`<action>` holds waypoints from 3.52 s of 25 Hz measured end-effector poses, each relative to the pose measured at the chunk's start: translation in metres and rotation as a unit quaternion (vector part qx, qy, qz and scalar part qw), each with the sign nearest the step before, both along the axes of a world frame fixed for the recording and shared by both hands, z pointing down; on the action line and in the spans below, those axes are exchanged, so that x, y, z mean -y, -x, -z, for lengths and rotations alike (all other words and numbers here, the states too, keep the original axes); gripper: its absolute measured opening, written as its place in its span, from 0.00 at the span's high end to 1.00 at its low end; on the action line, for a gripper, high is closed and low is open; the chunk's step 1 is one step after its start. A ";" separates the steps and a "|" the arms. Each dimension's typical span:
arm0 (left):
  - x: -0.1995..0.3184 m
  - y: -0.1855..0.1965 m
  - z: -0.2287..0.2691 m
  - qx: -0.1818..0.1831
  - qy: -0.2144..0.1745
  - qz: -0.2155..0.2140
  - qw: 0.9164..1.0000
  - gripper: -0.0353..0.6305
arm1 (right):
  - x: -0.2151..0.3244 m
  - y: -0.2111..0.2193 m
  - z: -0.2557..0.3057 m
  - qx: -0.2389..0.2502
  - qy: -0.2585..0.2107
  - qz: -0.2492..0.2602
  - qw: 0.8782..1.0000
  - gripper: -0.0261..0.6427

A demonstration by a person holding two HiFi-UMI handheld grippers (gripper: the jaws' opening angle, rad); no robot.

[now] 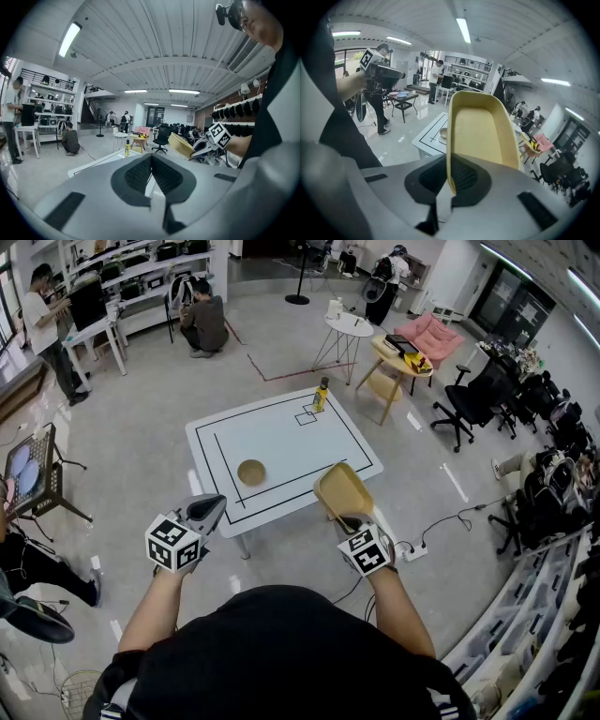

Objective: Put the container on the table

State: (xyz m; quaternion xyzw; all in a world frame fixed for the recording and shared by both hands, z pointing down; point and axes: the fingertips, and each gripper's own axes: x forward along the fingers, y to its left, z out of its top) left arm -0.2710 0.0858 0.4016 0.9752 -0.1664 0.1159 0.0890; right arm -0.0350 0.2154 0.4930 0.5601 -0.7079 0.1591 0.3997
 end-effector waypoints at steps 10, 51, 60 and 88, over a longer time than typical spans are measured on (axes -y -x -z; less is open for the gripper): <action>0.009 -0.002 -0.007 0.002 0.010 -0.013 1.000 0.94 | 0.010 -0.003 0.001 0.012 -0.014 -0.024 1.000 0.95; 0.063 -0.119 -0.035 0.024 0.040 -0.021 0.999 0.94 | 0.081 -0.100 -0.030 0.029 0.011 0.011 0.999 0.95; 0.085 -0.168 -0.045 0.039 0.051 -0.011 0.998 0.94 | 0.113 -0.143 -0.051 0.040 0.030 0.034 0.998 0.95; 0.104 -0.257 -0.053 0.059 0.055 0.045 0.996 0.94 | 0.165 -0.230 -0.068 0.054 0.043 0.109 0.992 0.95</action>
